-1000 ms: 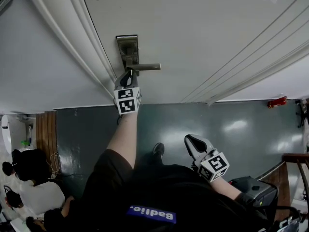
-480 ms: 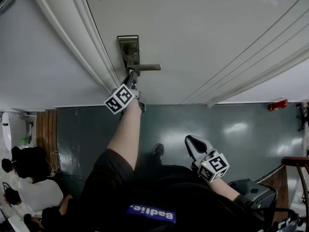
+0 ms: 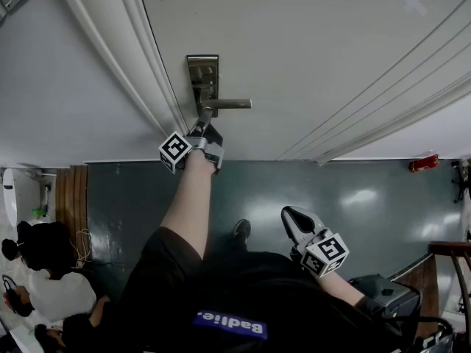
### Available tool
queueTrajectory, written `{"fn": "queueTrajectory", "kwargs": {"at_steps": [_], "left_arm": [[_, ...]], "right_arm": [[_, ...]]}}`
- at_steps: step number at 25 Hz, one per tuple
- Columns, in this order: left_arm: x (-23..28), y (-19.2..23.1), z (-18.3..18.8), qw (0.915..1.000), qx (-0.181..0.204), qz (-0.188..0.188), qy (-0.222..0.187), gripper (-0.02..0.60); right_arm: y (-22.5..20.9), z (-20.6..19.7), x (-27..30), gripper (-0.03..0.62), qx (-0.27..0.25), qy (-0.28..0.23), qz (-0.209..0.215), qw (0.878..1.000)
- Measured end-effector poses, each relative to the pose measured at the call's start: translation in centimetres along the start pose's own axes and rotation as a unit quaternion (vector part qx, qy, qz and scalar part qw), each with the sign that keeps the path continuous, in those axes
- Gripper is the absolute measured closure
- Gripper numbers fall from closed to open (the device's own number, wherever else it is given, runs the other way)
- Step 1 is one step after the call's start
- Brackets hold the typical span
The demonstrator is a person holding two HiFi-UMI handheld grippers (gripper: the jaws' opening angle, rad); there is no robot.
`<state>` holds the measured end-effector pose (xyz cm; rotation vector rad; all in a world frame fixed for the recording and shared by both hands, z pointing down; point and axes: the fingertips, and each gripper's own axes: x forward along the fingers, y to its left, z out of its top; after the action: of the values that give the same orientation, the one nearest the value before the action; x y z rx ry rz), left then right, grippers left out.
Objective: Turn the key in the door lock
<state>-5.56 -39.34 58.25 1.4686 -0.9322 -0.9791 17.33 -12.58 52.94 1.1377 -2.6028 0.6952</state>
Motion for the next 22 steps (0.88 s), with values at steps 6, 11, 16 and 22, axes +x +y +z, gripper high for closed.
{"fn": "queueTrajectory", "kwargs": {"at_steps": [6, 11, 16, 22], "left_arm": [[0.1, -0.2, -0.2, 0.9953, -0.087, -0.042, -0.006, 0.545], [0.2, -0.2, -0.2, 0.9888, -0.128, -0.077, -0.003, 0.535], [0.2, -0.4, -0.2, 0.9949, -0.079, -0.063, -0.002, 0.529], [-1.1, 0.1, 0.8, 0.9963, 0.082, 0.003, 0.025, 0.476]], "right_arm": [[0.2, -0.2, 0.3, 0.577, 0.015, 0.002, -0.003, 1.0], [0.5, -0.4, 0.6, 0.577, 0.024, 0.004, -0.004, 1.0], [1.2, -0.1, 0.7, 0.576, 0.002, 0.001, -0.003, 1.0], [1.8, 0.3, 0.5, 0.559, -0.013, -0.006, 0.019, 1.0]]}}
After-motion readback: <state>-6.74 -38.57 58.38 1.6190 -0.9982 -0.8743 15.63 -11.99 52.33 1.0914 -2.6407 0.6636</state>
